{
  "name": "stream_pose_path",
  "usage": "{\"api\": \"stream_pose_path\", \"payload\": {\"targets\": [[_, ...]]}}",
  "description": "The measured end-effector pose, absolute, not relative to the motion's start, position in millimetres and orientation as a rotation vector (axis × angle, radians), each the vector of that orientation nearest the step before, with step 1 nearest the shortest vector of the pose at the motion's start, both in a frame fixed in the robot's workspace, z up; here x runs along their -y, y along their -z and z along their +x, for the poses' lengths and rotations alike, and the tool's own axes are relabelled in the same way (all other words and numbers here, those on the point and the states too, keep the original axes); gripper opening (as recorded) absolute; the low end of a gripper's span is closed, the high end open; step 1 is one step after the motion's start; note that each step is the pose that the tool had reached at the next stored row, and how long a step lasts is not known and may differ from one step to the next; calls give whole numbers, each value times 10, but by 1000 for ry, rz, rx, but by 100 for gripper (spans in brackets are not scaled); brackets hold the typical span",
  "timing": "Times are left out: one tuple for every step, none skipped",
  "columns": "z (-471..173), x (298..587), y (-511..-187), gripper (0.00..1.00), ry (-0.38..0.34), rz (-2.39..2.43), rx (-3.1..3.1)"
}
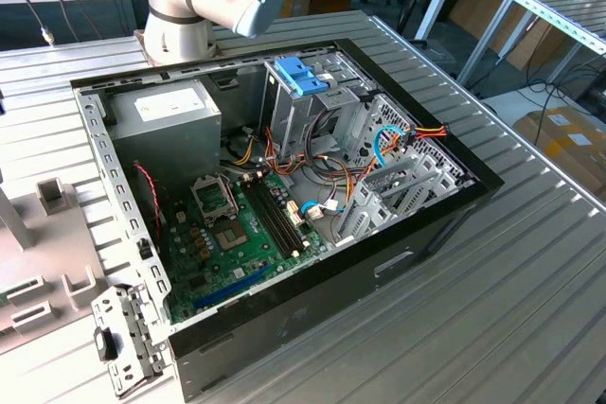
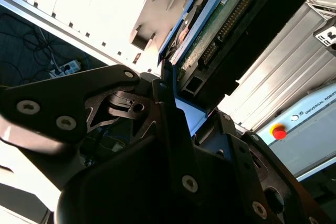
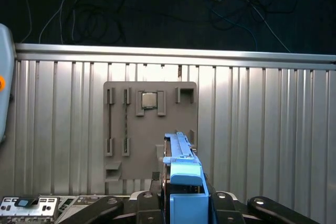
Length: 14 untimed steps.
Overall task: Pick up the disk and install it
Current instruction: 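Pick up the disk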
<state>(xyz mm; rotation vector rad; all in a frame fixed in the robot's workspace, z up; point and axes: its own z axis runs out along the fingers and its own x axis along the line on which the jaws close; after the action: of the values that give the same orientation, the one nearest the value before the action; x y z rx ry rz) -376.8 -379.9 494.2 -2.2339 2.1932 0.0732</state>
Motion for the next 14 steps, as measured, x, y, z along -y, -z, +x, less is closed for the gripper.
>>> {"api": "stream_pose_path", "payload": {"targets": [[-3766,3800,-4942,37,-73,-2234,-2193],[-3765,3802,-4942,37,-73,-2234,-2193],[-3764,3802,-4941,37,-73,-2234,-2193],[-3763,3804,-4941,37,-73,-2234,-2193],[-3762,3805,-4941,37,-73,-2234,-2193],[-3760,3806,-4941,37,-73,-2234,-2193],[-3759,3808,-4941,37,-73,-2234,-2193],[-3756,3809,-4941,37,-73,-2234,-2193],[-3754,3810,-4941,37,-73,-2234,-2193],[-3752,3811,-4941,37,-73,-2234,-2193],[-3751,3812,-4941,37,-73,-2234,-2193],[-3750,3813,-4941,37,-73,-2234,-2193],[-3748,3815,-4941,37,-73,-2234,-2193],[-3746,3816,-4941,37,-73,-2234,-2193]]}}
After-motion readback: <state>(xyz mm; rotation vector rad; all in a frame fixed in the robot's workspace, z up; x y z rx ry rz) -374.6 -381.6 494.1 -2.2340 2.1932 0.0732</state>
